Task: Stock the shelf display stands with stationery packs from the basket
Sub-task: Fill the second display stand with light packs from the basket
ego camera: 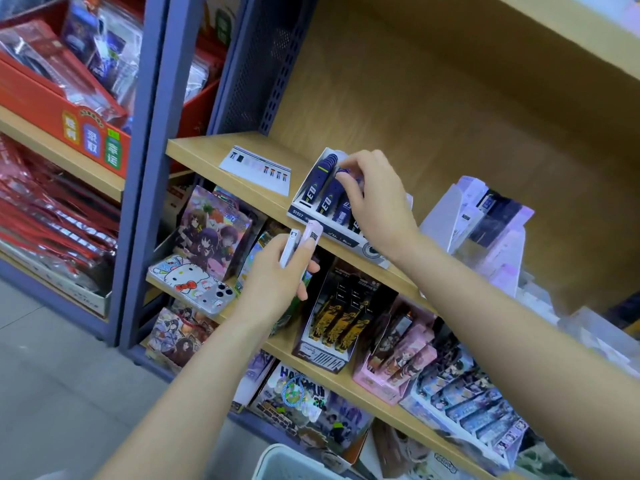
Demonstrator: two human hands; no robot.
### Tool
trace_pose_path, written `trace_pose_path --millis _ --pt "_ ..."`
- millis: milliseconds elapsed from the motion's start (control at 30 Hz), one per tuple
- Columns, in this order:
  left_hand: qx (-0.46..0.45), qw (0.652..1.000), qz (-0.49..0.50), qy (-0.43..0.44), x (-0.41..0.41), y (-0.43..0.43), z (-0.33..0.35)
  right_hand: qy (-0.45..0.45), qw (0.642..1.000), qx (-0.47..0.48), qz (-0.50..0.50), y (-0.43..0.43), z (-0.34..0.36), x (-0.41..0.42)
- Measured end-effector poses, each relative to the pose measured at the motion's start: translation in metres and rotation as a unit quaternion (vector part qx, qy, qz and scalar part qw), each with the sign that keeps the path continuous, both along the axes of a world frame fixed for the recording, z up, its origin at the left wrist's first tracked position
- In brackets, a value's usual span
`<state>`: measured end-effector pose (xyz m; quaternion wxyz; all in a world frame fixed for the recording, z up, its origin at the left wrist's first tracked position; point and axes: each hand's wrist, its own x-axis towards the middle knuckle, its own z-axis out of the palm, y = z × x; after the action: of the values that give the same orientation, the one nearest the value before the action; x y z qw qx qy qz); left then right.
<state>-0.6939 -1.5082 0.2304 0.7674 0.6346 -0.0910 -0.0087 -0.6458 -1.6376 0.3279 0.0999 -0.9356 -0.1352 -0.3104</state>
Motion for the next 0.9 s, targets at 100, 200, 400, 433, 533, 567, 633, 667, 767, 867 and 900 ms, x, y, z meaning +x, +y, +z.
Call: trace_pose_path --millis 100,200,400,433,533,567,633,667,767,867,900 --pt "0.027 0.999 -0.008 -0.040 0.000 -0.005 -0.003 0.099 0.991 0.086 -0.002 0.003 -0.016 -0.027" --pt "0.079 0.994 -0.005 -0.074 -0.002 -0.012 -0.006 0.243 0.960 0.141 -0.018 -0.002 -0.027 -0.050" --pt "0.068 0.994 -0.047 -0.073 -0.009 -0.031 -0.002 0.308 0.892 0.331 0.015 -0.030 -0.029 -0.078" --pt "0.067 0.994 -0.055 -0.068 -0.010 -0.035 0.000 0.304 0.887 0.348 0.017 -0.037 -0.027 -0.084" --pt "0.065 0.993 -0.074 -0.061 -0.013 -0.051 0.002 0.276 0.880 0.387 0.014 -0.056 -0.019 -0.101" --pt "0.064 0.993 -0.079 -0.058 -0.014 -0.056 0.003 0.259 0.878 0.402 0.010 -0.063 -0.015 -0.106" --pt "0.061 0.993 -0.089 -0.040 -0.016 -0.067 0.003 0.215 0.882 0.419 0.001 -0.077 -0.008 -0.115" --pt "0.053 0.994 -0.094 -0.023 -0.016 -0.072 0.003 0.188 0.889 0.418 -0.006 -0.085 -0.005 -0.119" --pt "0.032 0.994 -0.104 0.022 -0.018 -0.084 0.003 0.105 0.912 0.394 -0.045 -0.113 0.005 -0.130" --pt "0.051 0.994 -0.100 -0.003 -0.020 -0.095 0.005 0.021 0.937 0.332 -0.111 -0.148 0.017 -0.133" --pt "0.061 0.993 -0.104 -0.018 -0.021 -0.097 0.005 -0.005 0.941 0.311 -0.134 -0.160 0.021 -0.132"
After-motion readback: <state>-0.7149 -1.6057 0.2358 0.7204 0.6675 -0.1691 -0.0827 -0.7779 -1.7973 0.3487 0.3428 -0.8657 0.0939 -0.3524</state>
